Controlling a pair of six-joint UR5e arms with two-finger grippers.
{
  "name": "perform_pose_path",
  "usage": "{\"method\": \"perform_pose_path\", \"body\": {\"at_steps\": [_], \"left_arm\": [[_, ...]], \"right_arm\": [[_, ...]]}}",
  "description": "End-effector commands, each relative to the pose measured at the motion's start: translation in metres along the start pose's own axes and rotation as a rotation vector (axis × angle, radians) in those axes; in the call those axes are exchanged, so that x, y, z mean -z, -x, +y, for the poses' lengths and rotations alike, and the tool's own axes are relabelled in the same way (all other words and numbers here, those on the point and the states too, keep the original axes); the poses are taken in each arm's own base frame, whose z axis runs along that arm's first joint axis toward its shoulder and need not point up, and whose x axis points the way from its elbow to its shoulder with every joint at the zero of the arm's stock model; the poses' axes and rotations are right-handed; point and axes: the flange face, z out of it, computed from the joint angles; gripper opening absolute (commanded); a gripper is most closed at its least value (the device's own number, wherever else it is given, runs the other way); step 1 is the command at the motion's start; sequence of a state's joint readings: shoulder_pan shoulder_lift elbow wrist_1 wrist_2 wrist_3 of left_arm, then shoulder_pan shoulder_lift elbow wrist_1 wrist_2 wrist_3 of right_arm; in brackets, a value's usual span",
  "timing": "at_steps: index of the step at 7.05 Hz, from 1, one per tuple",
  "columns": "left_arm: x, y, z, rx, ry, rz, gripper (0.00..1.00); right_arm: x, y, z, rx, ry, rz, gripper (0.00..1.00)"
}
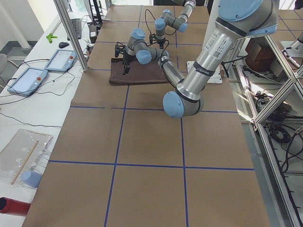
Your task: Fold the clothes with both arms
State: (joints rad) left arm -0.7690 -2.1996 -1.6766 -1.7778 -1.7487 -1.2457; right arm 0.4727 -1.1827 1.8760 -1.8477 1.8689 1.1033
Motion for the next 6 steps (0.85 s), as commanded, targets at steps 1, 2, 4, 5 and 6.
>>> {"method": "perform_pose_path", "body": {"at_steps": [1, 2, 4, 5, 6], "left_arm": [[0.0, 0.0, 0.0, 0.001, 0.002, 0.001, 1.0], [0.0, 0.0, 0.001, 0.0, 0.002, 0.001, 1.0], [-0.008, 0.002, 0.048, 0.077, 0.118, 0.024, 1.0], [-0.007, -0.001, 0.105, 0.169, 0.183, 0.037, 1.0], [-0.003, -0.009, 0.154, 0.296, 0.24, 0.03, 1.0]], "right_arm": [[0.031, 0.0, -0.007, 0.022, -0.037, -0.049, 1.0], [0.05, 0.014, -0.019, 0.031, -0.063, -0.081, 1.0], [0.102, 0.035, -0.035, 0.056, -0.165, -0.234, 1.0], [0.113, 0.039, -0.036, 0.074, -0.199, -0.301, 1.0], [0.119, 0.04, -0.033, 0.075, -0.202, -0.318, 1.0]]}}
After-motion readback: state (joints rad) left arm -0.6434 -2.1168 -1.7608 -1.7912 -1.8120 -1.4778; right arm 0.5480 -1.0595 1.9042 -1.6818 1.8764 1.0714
